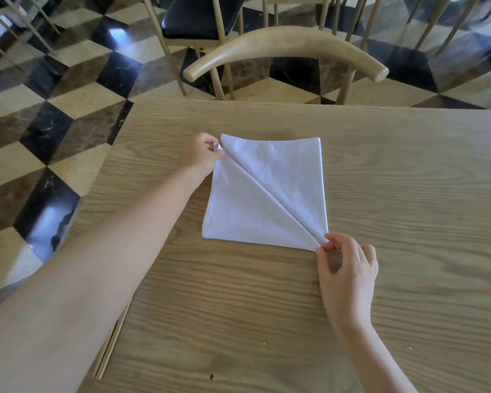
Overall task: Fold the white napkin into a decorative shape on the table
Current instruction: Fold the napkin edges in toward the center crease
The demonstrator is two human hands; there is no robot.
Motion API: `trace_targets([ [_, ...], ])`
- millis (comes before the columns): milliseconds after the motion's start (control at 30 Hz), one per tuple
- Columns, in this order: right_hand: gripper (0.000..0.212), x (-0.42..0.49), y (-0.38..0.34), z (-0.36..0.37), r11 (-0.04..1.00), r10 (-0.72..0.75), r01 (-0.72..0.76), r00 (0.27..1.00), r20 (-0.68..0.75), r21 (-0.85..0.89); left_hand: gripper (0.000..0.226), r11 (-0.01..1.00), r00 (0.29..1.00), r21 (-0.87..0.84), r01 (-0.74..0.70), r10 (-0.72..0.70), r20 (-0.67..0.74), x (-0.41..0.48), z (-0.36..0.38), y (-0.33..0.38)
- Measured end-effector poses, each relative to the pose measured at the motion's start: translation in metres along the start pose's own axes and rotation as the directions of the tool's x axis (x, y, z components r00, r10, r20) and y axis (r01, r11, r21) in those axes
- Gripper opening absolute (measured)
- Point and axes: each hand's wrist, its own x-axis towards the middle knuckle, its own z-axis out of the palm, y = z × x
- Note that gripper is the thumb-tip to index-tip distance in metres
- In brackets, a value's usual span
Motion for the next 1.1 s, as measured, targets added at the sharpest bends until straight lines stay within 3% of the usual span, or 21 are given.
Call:
trace_targets([
  [233, 0.024, 0.0, 0.003, 0.002, 0.999, -0.019, 0.019, 1.0, -0.008, -0.027, 0.02, 0.998, 0.998, 0.0, -0.058, 0.058, -0.03, 0.002, 0.002, -0.009],
  [367, 0.025, 0.0, 0.003, 0.001, 1.0, -0.007, 0.007, 1.0, -0.008, -0.021, 0.03, 0.999, 0.998, 0.025, -0.045, 0.046, -0.045, 0.001, 0.002, -0.007],
  [467, 0.027, 0.008, 0.009, -0.011, 0.999, -0.024, 0.026, 0.998, -0.051, 0.031, 0.032, 0.954, 0.953, 0.228, -0.193, 0.238, -0.19, -0.024, 0.0, 0.014],
  [533, 0.022, 0.016, 0.016, -0.022, 0.997, -0.076, 0.077, 0.996, -0.045, 0.028, 0.03, 0.874, 0.897, 0.281, -0.396, 0.433, -0.083, -0.068, 0.011, 0.023],
  [633, 0.021, 0.021, 0.019, -0.027, 0.968, -0.233, 0.236, 0.971, 0.046, -0.082, 0.037, 0.659, 0.754, 0.368, -0.656, 0.599, 0.27, -0.144, 0.045, 0.006],
  [667, 0.021, 0.022, 0.019, -0.027, 0.947, -0.285, 0.294, 0.955, 0.082, -0.132, 0.042, 0.552, 0.697, 0.431, -0.714, 0.613, 0.371, -0.159, 0.058, -0.004],
  [733, 0.023, 0.021, 0.021, -0.027, 0.902, -0.354, 0.378, 0.924, 0.142, -0.211, 0.054, 0.443, 0.68, 0.521, -0.73, 0.547, 0.488, -0.169, 0.072, -0.017],
  [900, 0.022, 0.019, 0.029, -0.027, 0.814, -0.486, 0.516, 0.856, 0.176, -0.264, 0.061, 0.389, 0.693, 0.577, -0.718, 0.469, 0.547, -0.165, 0.072, -0.019],
  [1100, 0.027, 0.018, 0.042, -0.03, 0.645, -0.646, 0.707, 0.708, 0.286, -0.291, 0.071, 0.388, 0.7, 0.583, -0.714, 0.379, 0.606, -0.16, 0.064, -0.012],
])
